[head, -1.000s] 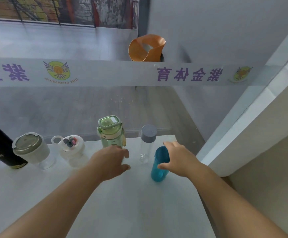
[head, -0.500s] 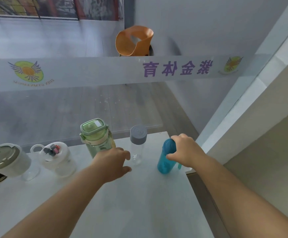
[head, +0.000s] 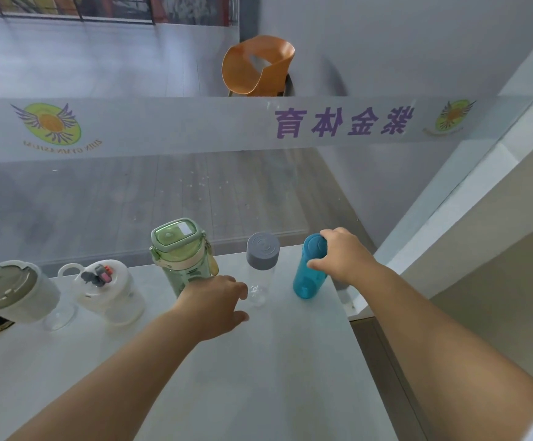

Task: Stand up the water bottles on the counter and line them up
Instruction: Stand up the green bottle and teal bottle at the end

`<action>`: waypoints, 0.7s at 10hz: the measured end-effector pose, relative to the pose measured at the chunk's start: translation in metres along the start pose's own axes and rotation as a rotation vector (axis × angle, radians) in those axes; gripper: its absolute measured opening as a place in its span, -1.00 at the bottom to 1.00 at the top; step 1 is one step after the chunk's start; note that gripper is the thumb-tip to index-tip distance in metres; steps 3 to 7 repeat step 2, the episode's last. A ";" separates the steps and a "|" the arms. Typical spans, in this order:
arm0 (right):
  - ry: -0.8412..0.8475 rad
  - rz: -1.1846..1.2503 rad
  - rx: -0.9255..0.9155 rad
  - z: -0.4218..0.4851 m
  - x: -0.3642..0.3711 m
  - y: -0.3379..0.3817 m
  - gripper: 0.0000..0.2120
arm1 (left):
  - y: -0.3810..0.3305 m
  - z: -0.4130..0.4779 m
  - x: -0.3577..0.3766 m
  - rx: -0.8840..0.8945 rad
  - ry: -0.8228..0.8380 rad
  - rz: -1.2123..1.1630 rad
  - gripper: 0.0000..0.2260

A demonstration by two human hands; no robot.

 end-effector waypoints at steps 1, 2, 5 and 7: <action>0.031 -0.050 -0.020 -0.003 -0.002 0.001 -0.33 | -0.001 -0.003 -0.002 -0.005 0.008 0.002 -0.64; -0.024 -0.091 -0.069 -0.011 -0.013 0.005 -0.27 | -0.002 -0.008 -0.007 -0.002 -0.013 0.002 -0.64; -0.024 -0.091 -0.069 -0.011 -0.013 0.005 -0.27 | -0.002 -0.008 -0.007 -0.002 -0.013 0.002 -0.64; -0.024 -0.091 -0.069 -0.011 -0.013 0.005 -0.27 | -0.002 -0.008 -0.007 -0.002 -0.013 0.002 -0.64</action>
Point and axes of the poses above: each hand's wrist, its own z-axis towards the middle knuckle, its own x-axis out of the palm, y = z × x, the point moved 7 cm from there along z, towards the middle knuckle, and after that the axes turned 8 degrees about z, right-handed, at the moved point
